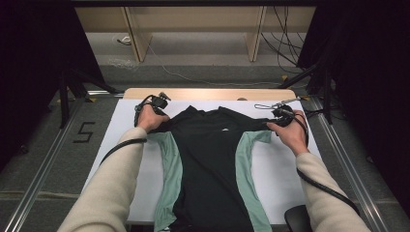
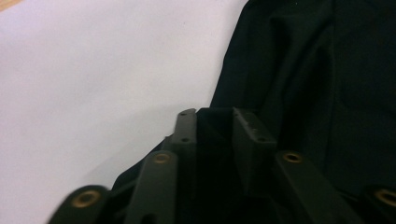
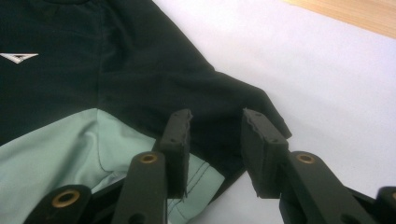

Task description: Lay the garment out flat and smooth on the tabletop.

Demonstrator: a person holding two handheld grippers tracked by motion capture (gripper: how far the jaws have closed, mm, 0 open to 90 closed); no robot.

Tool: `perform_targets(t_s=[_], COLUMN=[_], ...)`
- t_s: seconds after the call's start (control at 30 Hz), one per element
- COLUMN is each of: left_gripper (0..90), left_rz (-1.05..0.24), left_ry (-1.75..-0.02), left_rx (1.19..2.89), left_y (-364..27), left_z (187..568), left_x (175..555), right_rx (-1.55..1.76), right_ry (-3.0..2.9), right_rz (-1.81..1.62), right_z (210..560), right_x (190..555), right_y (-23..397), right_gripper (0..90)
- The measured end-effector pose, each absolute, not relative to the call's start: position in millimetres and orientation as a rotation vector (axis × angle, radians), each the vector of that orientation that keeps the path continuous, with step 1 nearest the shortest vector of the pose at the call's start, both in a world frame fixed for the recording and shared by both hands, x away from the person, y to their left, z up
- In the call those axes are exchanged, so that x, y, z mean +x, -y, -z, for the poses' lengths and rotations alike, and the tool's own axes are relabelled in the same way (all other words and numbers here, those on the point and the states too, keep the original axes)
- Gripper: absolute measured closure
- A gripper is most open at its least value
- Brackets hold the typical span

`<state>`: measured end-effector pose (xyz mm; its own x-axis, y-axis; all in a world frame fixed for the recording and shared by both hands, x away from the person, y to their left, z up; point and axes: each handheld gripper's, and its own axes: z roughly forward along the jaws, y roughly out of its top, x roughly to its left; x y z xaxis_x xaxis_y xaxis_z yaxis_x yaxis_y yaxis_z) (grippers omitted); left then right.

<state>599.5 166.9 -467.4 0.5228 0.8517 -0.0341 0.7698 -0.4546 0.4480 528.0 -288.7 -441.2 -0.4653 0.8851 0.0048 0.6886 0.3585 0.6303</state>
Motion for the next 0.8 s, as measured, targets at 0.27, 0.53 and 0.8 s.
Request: perform_targets(t_s=[0.27, 0.53, 0.8], left_gripper=[88.6, 89.0, 88.7], left_rz=[-0.344, -0.439, -0.544], left_ry=[-1.35, -1.411, -1.445], left_rx=[2.403, 2.306, 2.281], left_y=[-159.7, -179.1, -191.3], left_z=[464.5, 451.9, 453.1], left_x=[600.7, 610.6, 618.2], right_rx=[1.394, 1.4, 1.402], right_ry=[-2.292, -2.282, -2.289], right_rz=[-0.818, -0.819, -0.816], right_z=[445.4, 444.7, 449.1], right_x=[527.9, 531.3, 533.3], right_y=[288.5, 292.1, 289.4], right_gripper=[64.0, 64.0, 64.0])
